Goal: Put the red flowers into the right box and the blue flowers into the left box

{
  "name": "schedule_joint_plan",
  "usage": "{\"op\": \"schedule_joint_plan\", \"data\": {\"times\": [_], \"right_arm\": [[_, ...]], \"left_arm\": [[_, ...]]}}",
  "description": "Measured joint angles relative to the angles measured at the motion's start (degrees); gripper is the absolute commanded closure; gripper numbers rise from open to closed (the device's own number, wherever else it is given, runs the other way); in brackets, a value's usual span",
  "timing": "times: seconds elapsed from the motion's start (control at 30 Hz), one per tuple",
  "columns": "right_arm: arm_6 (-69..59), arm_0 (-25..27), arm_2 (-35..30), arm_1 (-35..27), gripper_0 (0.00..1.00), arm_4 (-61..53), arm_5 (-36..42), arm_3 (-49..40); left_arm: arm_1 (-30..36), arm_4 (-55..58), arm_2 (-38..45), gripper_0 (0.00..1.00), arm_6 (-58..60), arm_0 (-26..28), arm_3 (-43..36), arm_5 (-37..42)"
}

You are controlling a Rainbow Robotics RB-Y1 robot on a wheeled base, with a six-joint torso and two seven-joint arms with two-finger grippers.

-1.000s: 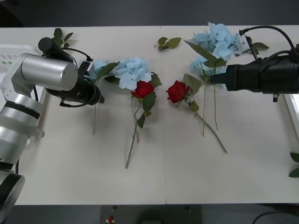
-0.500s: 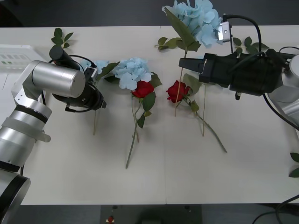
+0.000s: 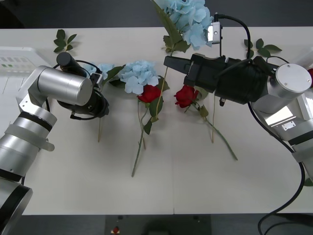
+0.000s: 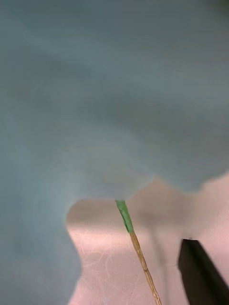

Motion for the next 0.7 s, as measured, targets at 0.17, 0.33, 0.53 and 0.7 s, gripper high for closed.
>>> {"op": "schedule_joint_plan", "data": {"times": [0.17, 0.33, 0.53, 0.7], "right_arm": [[0.34, 0.0, 0.0, 0.0, 1.0, 0.0, 1.03, 0.0], [0.51, 0.0, 0.0, 0.0, 1.0, 0.0, 0.91, 0.0], [0.72, 0.0, 0.0, 0.0, 1.0, 0.0, 0.76, 0.0], [2.02, 0.0, 0.0, 0.0, 1.0, 0.0, 0.13, 0.07]], "left_arm": [[0.0, 0.0, -1.27, 1.0, 0.77, 0.0, 0.03, 0.0], [0.0, 0.0, -1.61, 1.0, 1.42, 0.0, 0.04, 0.0], [0.0, 0.0, -1.6, 1.0, 1.42, 0.0, 0.04, -0.04], [0.13, 0.0, -0.56, 1.0, 1.42, 0.0, -0.65, -0.77]]}}
